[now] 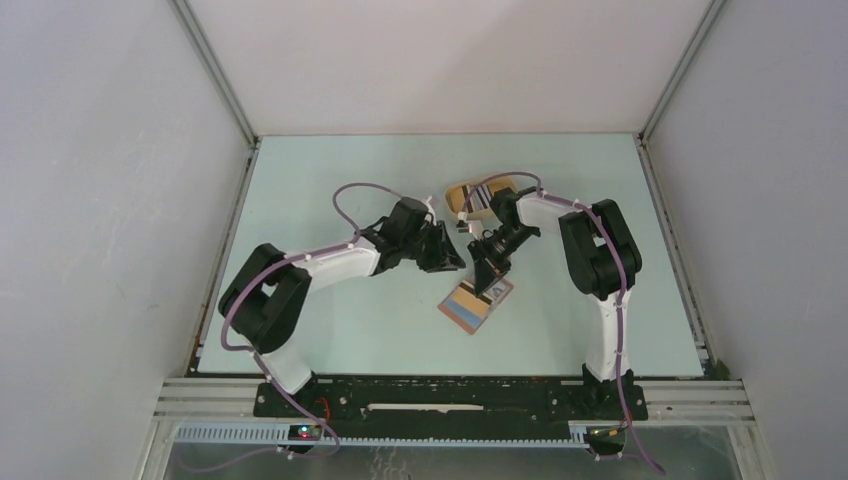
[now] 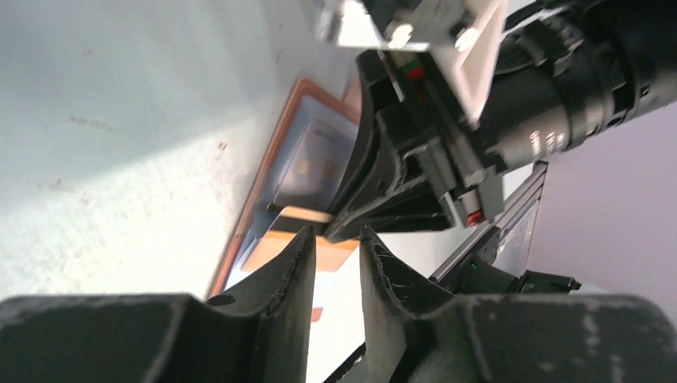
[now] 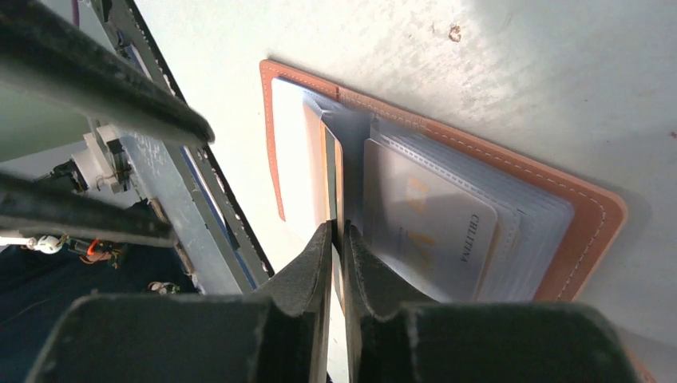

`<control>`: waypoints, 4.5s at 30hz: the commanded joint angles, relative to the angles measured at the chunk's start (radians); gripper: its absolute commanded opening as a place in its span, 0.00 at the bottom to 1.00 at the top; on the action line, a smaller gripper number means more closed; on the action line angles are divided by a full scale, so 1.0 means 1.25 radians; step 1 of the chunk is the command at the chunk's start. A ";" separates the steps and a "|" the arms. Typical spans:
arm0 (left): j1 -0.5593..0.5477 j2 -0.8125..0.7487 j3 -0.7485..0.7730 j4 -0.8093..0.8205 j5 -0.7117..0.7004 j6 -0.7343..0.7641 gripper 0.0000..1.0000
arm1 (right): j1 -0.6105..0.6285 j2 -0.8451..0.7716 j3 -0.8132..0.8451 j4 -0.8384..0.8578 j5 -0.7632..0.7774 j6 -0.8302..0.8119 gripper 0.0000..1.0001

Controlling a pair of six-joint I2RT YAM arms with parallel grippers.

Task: Put the credit cards into the card holder
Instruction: Insert the credit card into the card holder.

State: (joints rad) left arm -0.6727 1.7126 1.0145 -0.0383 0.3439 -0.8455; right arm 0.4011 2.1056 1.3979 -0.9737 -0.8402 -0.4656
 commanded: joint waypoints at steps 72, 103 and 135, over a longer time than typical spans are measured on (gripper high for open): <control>-0.003 0.068 -0.185 0.067 0.077 -0.010 0.19 | 0.021 -0.030 -0.023 0.023 -0.020 0.053 0.37; 0.002 0.066 -0.171 0.084 0.081 -0.012 0.19 | 0.043 -0.023 -0.023 0.024 -0.011 0.050 0.24; 0.014 -0.047 -0.302 0.354 0.134 -0.156 0.36 | -0.031 0.020 0.025 -0.050 -0.117 0.005 0.33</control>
State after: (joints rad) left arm -0.6601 1.6852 0.6479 0.3424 0.4976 -1.0153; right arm 0.3267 2.2322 1.4166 -1.0607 -1.0473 -0.4656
